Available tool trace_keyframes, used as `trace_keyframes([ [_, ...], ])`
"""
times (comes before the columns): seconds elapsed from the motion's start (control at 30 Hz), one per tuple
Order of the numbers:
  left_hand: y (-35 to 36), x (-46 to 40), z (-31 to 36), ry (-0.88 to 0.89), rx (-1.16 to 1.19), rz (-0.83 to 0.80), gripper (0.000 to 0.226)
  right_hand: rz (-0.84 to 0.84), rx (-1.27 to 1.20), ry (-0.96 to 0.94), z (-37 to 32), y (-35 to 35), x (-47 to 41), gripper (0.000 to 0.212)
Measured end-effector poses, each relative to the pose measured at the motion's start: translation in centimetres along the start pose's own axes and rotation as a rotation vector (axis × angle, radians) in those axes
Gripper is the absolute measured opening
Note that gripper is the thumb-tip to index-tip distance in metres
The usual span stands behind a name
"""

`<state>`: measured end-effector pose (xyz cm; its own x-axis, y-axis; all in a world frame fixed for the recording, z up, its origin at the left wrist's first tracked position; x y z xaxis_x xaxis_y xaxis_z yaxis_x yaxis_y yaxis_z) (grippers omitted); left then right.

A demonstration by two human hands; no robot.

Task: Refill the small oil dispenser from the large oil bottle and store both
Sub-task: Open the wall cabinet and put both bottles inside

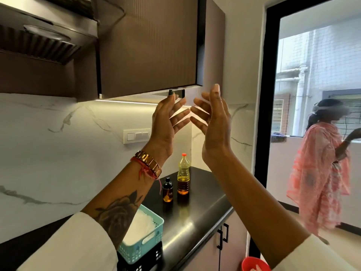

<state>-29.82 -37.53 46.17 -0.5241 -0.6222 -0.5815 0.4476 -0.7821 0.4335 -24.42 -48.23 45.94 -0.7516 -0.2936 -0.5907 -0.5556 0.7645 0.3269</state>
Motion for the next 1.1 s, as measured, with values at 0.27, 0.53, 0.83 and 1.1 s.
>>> trace_keyframes([
  [0.27,-1.1,0.0,-6.3,0.025,-0.219,0.106,0.042,-0.077,-0.164,0.262,6.7,-4.1,-1.8,0.05],
  [0.53,-3.5,-0.6,-15.2,0.024,-0.556,0.349,0.043,-0.079,-0.027,0.364,16.5,-10.2,-5.6,0.055],
  [0.83,-5.5,-0.9,-24.5,-0.018,-1.198,0.39,0.051,-0.233,0.35,0.373,26.6,-14.4,-8.5,0.041],
  [1.1,-9.7,-2.7,-32.2,-0.128,-1.386,0.423,0.054,-0.389,0.552,0.32,35.2,-14.7,-11.2,0.043],
])
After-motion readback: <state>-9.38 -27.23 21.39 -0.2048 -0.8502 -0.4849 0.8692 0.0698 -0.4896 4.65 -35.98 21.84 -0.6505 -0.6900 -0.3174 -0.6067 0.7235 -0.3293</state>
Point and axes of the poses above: each hand's wrist, its own x-axis away from the middle knuckle, its own y-axis out of the palm, z = x × y, the point moved 8 cm from there along -x, towards the middle knuckle, and after that the axes turned 7 degrees about x, right-handed, at the moved point
